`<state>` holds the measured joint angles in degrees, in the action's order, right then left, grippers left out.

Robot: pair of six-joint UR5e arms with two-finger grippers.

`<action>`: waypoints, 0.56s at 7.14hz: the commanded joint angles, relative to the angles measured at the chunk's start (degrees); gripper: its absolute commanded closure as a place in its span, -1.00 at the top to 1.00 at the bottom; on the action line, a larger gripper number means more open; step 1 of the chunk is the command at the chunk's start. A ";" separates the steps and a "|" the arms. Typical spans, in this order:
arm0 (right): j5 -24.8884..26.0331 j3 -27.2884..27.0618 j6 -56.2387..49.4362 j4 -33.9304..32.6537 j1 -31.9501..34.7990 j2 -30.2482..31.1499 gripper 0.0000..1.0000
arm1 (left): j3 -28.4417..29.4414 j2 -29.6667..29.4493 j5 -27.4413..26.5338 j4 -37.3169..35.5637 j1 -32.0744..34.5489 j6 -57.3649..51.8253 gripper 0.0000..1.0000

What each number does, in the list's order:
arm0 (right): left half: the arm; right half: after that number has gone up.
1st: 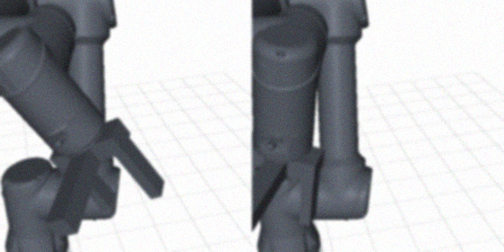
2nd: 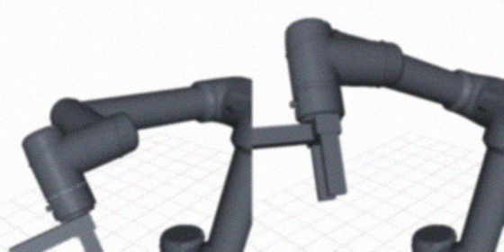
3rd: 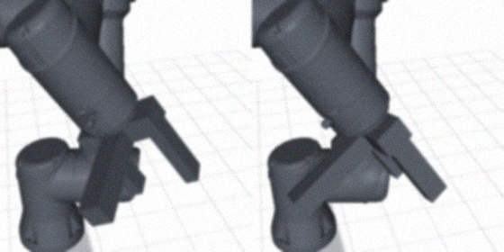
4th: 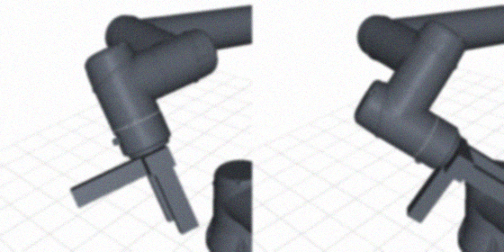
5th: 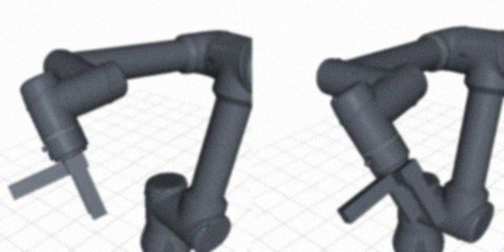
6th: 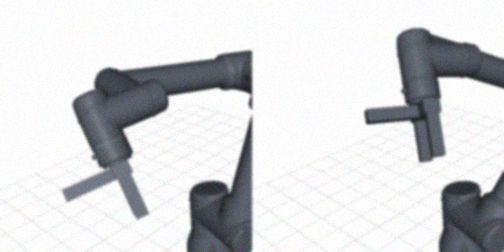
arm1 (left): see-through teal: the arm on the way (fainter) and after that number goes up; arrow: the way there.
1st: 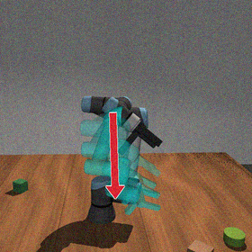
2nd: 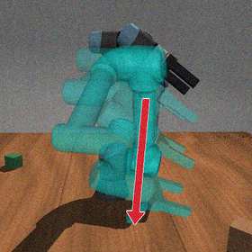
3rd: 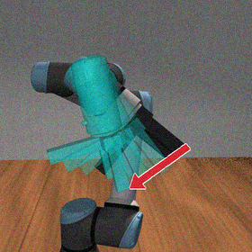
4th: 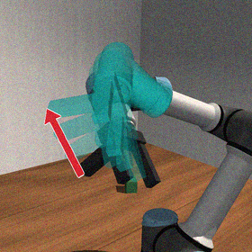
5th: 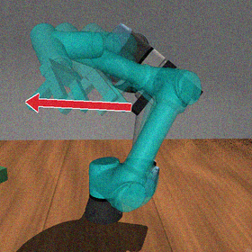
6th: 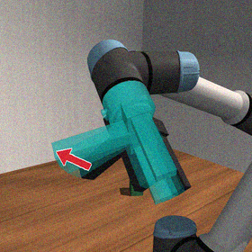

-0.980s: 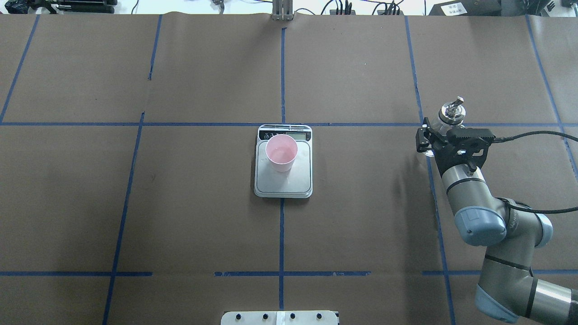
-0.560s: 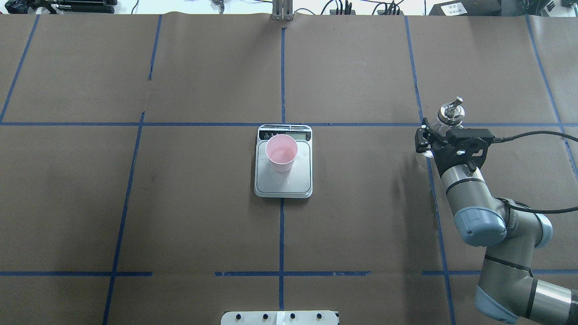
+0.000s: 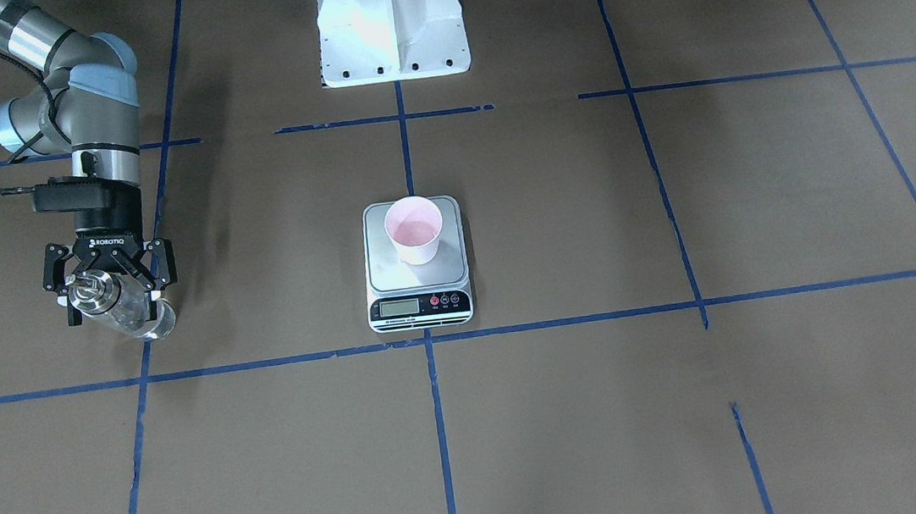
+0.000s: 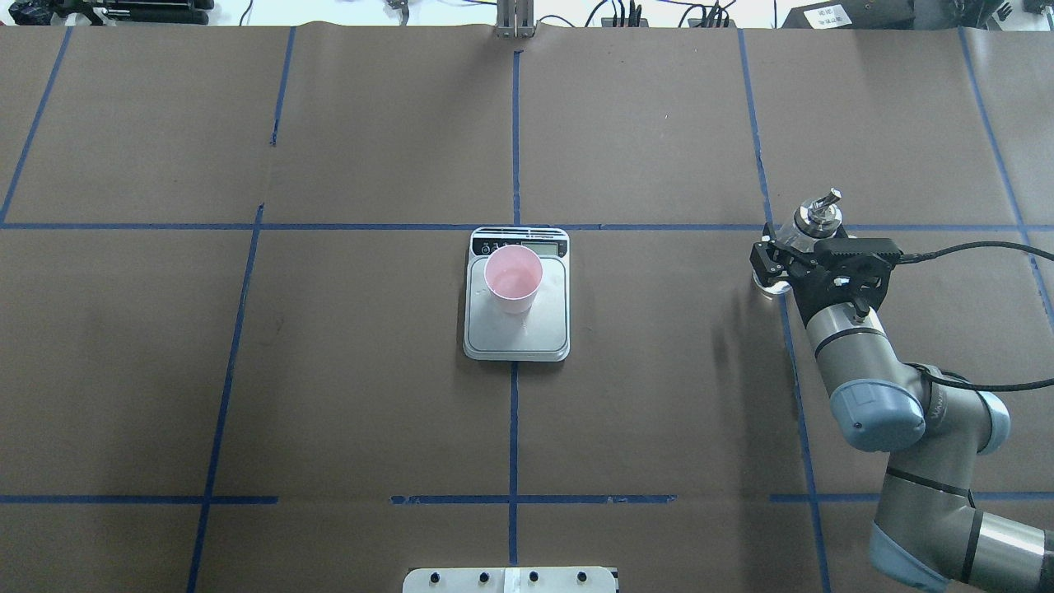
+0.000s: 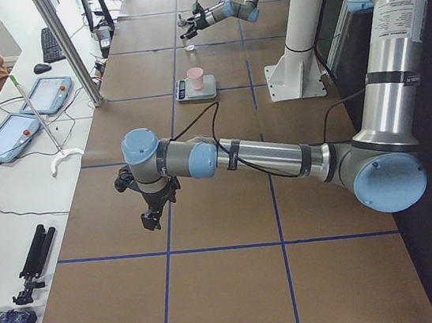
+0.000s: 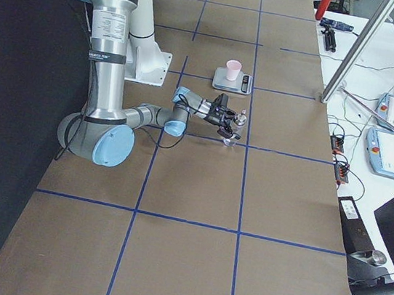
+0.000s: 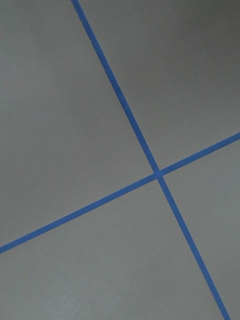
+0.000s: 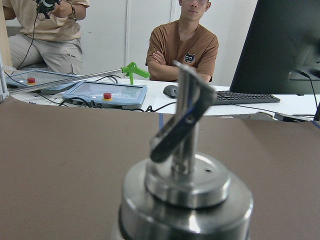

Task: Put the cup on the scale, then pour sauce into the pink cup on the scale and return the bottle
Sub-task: 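Lower the bottle onto the table with the right gripper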

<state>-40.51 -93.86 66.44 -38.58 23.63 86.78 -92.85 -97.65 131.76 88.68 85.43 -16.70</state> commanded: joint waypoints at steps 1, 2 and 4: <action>0.00 -0.53 -0.08 0.00 -0.07 0.05 1.00 | -0.05 0.00 -0.01 0.00 0.00 0.00 1.00; 0.00 -0.71 -0.08 0.00 0.01 0.05 1.00 | -0.05 -0.18 -0.01 -0.09 0.00 0.00 1.00; 0.08 -1.41 0.00 0.09 -0.51 0.23 1.00 | 0.04 -0.44 -0.01 -0.18 0.00 0.09 1.00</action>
<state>-40.50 -94.77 66.38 -38.56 23.45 86.92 -92.85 -97.97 131.75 88.55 85.43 -16.64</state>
